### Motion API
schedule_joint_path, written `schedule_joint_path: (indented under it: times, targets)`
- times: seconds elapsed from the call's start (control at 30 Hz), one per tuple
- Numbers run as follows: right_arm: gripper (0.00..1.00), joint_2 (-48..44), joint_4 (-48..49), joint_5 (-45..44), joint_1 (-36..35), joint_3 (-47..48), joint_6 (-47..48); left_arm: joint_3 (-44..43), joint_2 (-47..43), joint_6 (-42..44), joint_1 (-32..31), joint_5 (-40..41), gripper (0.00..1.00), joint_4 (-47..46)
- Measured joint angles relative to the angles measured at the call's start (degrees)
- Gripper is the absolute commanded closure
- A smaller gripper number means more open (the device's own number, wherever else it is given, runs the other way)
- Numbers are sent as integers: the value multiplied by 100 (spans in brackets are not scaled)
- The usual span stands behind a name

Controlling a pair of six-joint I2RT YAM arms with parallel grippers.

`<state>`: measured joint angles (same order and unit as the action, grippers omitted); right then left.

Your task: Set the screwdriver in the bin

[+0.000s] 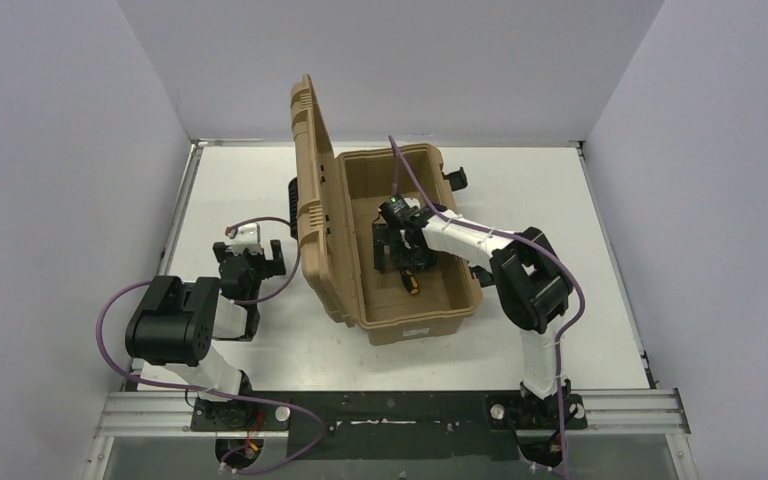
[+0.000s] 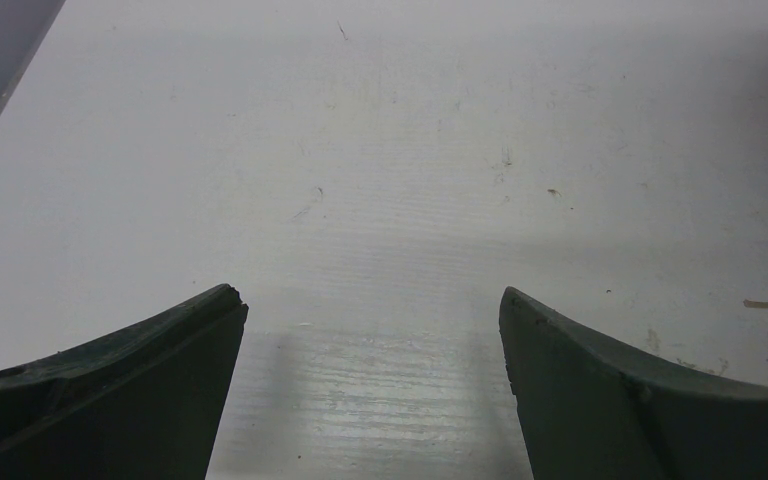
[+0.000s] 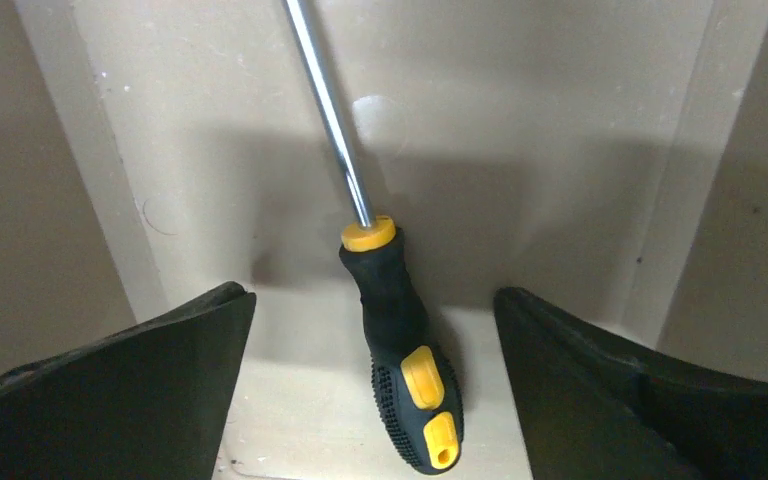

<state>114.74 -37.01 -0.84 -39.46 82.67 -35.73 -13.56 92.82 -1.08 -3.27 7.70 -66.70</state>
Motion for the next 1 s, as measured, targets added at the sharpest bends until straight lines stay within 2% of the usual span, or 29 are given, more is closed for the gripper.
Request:
schedule_joint_path:
  times: [0.27, 0.43, 0.57, 0.7, 0.87, 1.0]
  targets:
    - [0, -323, -372, -116, 0, 787, 205, 0, 0, 0, 0, 2, 3, 0]
    - [0, -1104, -472, -181, 44, 1432, 562, 0, 0, 0, 0, 2, 3, 0]
    - [0, -1943, -428, -188, 295, 1530, 920, 0, 0, 0, 0, 2, 3, 0]
    - [0, -3101, 90, -389, 1121, 750, 1169, 0, 0, 0, 0, 0, 3, 0]
    - [0, -4769, 1080, -807, 2498, -1257, 1648, 0, 0, 0, 0, 2, 3, 0]
    - [0, -5731, 1987, -970, 3010, -2879, 2127, 0, 0, 0, 0, 2, 3, 0]
